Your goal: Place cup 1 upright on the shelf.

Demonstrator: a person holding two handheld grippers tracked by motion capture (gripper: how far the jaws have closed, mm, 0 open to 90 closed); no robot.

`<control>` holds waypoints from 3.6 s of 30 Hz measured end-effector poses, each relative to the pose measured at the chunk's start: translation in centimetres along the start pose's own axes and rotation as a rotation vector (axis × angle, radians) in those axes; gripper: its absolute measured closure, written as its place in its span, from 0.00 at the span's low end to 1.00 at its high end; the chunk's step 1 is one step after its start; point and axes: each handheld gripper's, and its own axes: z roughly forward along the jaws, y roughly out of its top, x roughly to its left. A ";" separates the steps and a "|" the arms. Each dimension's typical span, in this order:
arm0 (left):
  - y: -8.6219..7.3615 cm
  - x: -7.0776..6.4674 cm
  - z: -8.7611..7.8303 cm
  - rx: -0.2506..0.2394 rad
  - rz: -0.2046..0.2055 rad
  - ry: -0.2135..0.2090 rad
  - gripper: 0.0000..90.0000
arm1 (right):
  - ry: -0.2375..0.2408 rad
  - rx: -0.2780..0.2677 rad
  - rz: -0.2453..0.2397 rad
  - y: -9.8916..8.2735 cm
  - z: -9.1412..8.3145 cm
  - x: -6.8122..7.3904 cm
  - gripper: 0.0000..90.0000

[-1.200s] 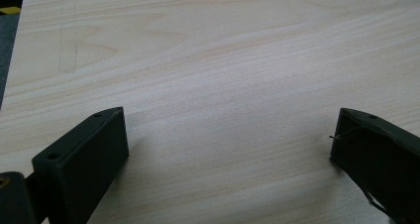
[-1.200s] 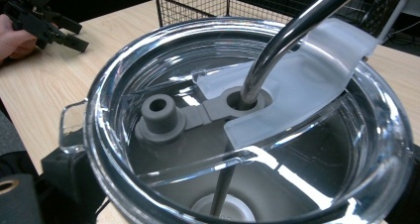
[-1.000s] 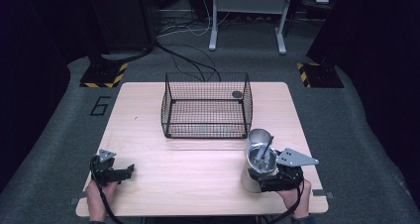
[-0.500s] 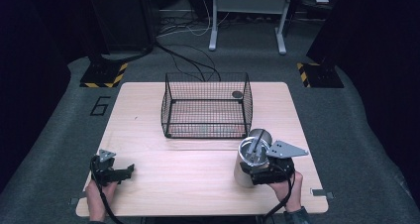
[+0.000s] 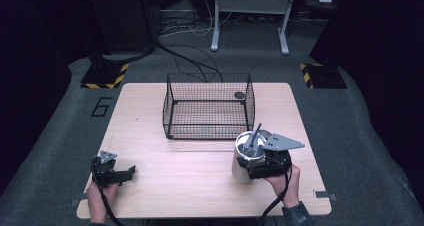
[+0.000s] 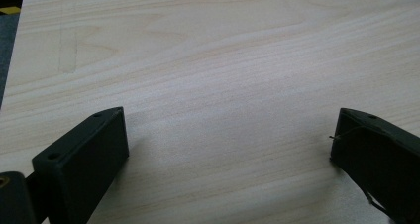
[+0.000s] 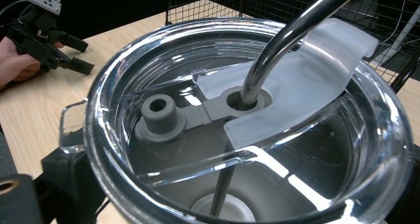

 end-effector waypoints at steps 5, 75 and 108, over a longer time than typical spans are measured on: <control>0.0 -0.1 0.1 -0.018 -0.002 0.000 0.01 | -0.002 -0.001 0.004 0.7 0.2 0.0 0.04; 0.0 -0.1 0.1 -0.014 -0.004 -0.002 0.01 | 0.027 -0.014 -0.004 9.2 4.2 -2.3 0.04; 0.0 0.0 0.1 -0.008 0.009 -0.012 0.01 | 0.020 -0.021 -0.005 14.4 8.9 -3.8 0.04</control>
